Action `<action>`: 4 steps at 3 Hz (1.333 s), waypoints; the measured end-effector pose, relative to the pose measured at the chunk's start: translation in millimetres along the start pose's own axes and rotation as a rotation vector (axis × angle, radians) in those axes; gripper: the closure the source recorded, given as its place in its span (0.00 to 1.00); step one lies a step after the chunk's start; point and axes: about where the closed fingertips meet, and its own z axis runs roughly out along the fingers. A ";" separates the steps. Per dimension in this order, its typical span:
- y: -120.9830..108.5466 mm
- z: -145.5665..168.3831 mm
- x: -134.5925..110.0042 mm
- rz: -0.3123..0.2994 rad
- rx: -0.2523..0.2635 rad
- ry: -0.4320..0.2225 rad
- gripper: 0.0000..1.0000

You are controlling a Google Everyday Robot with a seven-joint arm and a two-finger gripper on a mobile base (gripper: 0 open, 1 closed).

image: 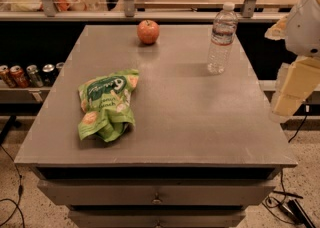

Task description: Pick green rice chip bag

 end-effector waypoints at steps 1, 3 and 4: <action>0.0 0.0 0.0 0.000 0.000 0.000 0.00; -1.7 23.8 -34.3 -0.011 -0.047 -0.013 0.00; -1.6 42.2 -64.9 -0.010 -0.098 -0.037 0.00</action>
Offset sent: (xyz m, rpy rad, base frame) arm 0.0080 0.0151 -0.0103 0.0020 0.0331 -0.0012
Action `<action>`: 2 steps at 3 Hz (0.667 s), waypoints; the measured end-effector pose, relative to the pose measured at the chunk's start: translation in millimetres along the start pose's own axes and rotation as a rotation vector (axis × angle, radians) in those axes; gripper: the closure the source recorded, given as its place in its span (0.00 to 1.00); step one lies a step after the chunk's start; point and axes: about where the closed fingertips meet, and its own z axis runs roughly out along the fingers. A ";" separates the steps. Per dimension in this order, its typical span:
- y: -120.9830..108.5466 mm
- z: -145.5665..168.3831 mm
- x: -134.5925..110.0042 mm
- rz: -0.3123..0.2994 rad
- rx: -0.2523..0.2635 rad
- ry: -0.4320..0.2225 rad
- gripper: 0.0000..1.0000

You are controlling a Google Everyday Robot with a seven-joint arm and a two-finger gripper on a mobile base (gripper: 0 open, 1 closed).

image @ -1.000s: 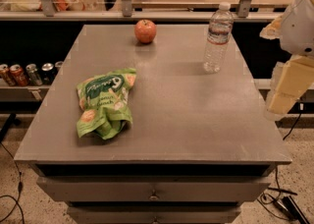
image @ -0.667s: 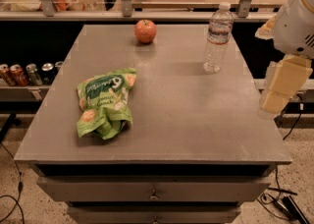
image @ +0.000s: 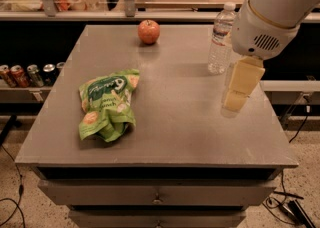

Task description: Pick green rice chip bag

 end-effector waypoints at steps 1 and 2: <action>-1.4 16.6 -28.9 -0.025 -0.062 -0.065 0.00; -1.0 18.1 -31.5 -0.025 -0.069 -0.074 0.00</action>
Offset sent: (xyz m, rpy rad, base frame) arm 0.0098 0.0275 -0.0081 0.0624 0.0347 0.0436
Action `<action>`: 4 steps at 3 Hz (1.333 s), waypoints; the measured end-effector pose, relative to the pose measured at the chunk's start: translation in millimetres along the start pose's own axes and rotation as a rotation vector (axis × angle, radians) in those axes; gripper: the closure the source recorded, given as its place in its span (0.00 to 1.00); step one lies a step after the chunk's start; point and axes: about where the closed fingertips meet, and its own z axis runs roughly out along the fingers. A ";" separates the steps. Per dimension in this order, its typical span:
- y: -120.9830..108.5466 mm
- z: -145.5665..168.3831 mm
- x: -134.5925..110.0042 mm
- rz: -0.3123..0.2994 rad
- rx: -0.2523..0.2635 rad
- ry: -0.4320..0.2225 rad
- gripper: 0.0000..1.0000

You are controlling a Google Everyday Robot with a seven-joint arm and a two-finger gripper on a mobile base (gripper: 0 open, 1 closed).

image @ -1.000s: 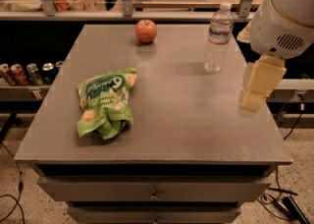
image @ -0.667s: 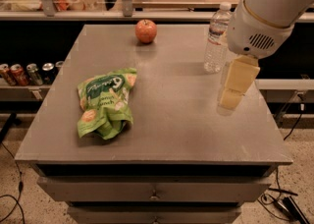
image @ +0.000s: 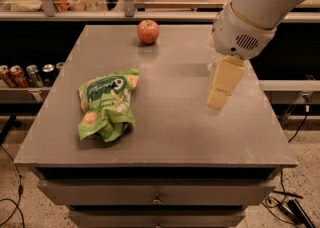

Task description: Pick green rice chip bag

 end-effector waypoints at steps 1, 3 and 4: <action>-4.4 3.4 -4.5 0.064 -0.001 0.007 0.00; -8.5 35.8 -60.8 0.254 -0.043 0.043 0.00; -4.1 57.5 -93.4 0.327 -0.047 0.076 0.00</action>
Offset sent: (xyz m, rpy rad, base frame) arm 0.0278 0.0714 -0.0112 -0.0065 0.1543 -0.2816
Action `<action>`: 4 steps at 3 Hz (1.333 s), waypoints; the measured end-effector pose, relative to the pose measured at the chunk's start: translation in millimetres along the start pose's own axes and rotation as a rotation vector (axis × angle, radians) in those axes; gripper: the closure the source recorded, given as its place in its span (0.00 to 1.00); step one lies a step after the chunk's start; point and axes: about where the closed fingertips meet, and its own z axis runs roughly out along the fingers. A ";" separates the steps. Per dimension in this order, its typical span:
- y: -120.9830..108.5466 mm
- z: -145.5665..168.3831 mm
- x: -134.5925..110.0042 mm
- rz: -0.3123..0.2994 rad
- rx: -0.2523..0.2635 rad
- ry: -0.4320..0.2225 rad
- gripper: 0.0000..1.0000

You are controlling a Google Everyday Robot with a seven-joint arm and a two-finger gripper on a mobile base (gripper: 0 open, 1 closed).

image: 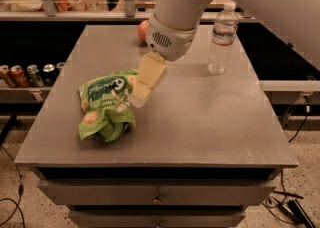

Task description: Pick green rice chip bag

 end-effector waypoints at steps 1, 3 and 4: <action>11.9 17.7 -28.0 0.033 -0.002 0.016 0.00; 23.6 46.7 -73.0 0.056 -0.024 0.070 0.00; 28.5 57.3 -85.9 0.081 -0.030 0.081 0.00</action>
Offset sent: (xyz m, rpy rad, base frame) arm 0.0203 0.0986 -0.0350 -0.0766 0.0922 -0.0391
